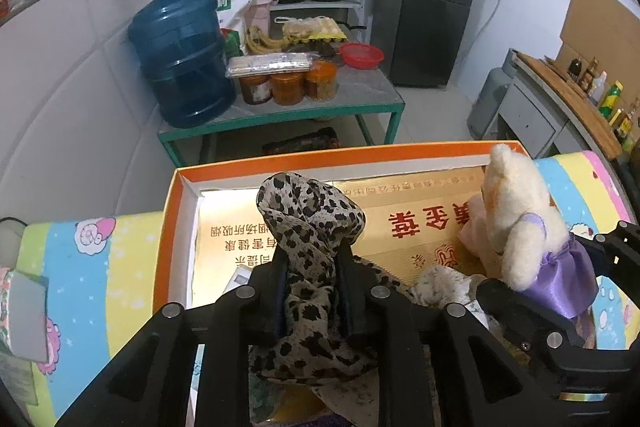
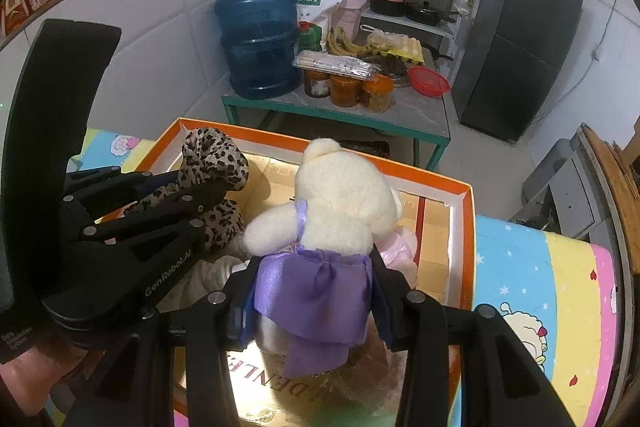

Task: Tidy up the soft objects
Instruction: 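Lower the teddy bear into the box with the right gripper while the left gripper drops the leopard scrunchie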

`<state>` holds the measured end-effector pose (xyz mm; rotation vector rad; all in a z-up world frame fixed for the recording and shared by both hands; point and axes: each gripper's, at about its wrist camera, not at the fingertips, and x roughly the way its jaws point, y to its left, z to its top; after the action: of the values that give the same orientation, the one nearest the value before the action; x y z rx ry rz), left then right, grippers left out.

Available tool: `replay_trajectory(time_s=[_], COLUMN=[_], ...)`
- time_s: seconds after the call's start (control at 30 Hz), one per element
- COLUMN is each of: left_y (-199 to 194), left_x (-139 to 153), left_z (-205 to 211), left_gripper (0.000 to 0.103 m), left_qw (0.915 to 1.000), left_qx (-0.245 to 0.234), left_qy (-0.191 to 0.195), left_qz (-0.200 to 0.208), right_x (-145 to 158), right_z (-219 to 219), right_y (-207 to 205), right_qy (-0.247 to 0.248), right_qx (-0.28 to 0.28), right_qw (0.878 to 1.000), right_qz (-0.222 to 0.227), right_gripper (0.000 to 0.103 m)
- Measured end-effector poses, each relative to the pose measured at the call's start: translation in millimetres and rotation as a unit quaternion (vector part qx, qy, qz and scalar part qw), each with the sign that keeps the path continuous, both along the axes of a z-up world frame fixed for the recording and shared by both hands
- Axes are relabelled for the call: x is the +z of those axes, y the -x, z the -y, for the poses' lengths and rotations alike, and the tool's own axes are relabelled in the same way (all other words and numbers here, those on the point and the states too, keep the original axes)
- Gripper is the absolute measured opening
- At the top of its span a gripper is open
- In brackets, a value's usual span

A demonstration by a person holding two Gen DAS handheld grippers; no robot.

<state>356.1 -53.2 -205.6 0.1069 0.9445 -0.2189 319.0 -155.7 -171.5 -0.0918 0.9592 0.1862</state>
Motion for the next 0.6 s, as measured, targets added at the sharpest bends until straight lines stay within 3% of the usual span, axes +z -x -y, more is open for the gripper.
replay_trajectory(time_s=[0.13,0.37,0.6], left_y=[-3,-3,6], left_x=[-1,4,16], left_z=[1,-2,-4], left_gripper=[0.032,0.065,0.073], left_qw=[1.0000,1.0000,0.9997], left_qx=[0.001,0.008,0.012], left_qy=[-0.002,-0.003,-0.010], left_qz=[0.000,0.002,0.020], right_x=[-4,-1,9], right_z=[1,4,12], right_y=[1,2,7], right_qy=[0.000,0.014,0.010], right_qx=[-0.002,-0.002,-0.008], right_qw=[1.000,1.000,0.999], right_qz=[-0.002,0.017,0.030], right_gripper=[0.047,0.055,0.069])
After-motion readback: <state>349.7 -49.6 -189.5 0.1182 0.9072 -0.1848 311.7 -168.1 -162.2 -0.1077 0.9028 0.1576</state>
